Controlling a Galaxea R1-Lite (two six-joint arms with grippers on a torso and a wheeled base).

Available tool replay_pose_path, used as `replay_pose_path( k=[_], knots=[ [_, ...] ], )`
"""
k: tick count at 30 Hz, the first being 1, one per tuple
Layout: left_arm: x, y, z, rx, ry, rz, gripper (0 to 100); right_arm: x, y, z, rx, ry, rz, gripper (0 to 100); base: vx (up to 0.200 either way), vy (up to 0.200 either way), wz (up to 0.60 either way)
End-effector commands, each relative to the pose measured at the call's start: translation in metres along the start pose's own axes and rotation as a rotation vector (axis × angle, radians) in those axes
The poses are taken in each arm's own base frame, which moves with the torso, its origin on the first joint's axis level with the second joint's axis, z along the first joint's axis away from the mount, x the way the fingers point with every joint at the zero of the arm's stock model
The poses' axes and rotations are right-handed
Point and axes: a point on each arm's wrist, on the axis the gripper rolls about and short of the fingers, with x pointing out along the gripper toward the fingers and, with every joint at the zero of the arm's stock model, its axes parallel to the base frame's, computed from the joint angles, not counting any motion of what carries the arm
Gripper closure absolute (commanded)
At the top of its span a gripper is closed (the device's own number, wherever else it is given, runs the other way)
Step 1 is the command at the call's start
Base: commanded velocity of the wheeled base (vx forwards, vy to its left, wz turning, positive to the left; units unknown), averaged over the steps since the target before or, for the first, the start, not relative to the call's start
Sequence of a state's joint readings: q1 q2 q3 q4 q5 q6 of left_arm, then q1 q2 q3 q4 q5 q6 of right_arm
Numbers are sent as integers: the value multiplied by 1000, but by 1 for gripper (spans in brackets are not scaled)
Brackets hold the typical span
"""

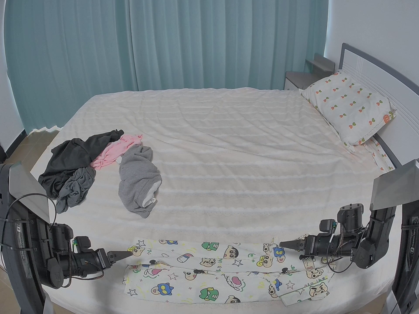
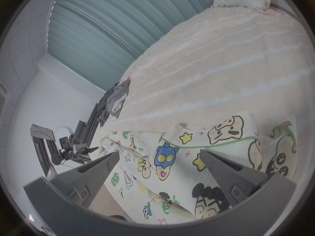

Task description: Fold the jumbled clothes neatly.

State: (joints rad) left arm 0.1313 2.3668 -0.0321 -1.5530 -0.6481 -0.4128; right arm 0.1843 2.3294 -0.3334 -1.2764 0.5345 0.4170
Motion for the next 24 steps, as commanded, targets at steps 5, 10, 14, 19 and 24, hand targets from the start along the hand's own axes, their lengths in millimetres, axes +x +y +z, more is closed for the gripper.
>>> replay_pose_path(
  k=[5, 10, 14, 19, 24],
  knots=[
    [0, -1, 2, 15, -15, -3, 0, 12, -1, -7, -60, 48, 3, 0, 0, 0, 0],
    [0, -1, 2, 17, -15, -3, 0, 1, 2, -14, -76, 67, -6, 0, 0, 0, 0],
    [0, -1, 2, 18, -15, -3, 0, -1, -1, -20, -84, 91, -18, 0, 0, 0, 0],
    [0, 0, 2, 19, -15, -1, 0, -7, -3, -27, -103, 115, -28, 0, 0, 0, 0],
    [1, -1, 2, 20, -15, 1, 0, -9, -4, -32, -106, 135, -35, 0, 0, 0, 0]
  ],
)
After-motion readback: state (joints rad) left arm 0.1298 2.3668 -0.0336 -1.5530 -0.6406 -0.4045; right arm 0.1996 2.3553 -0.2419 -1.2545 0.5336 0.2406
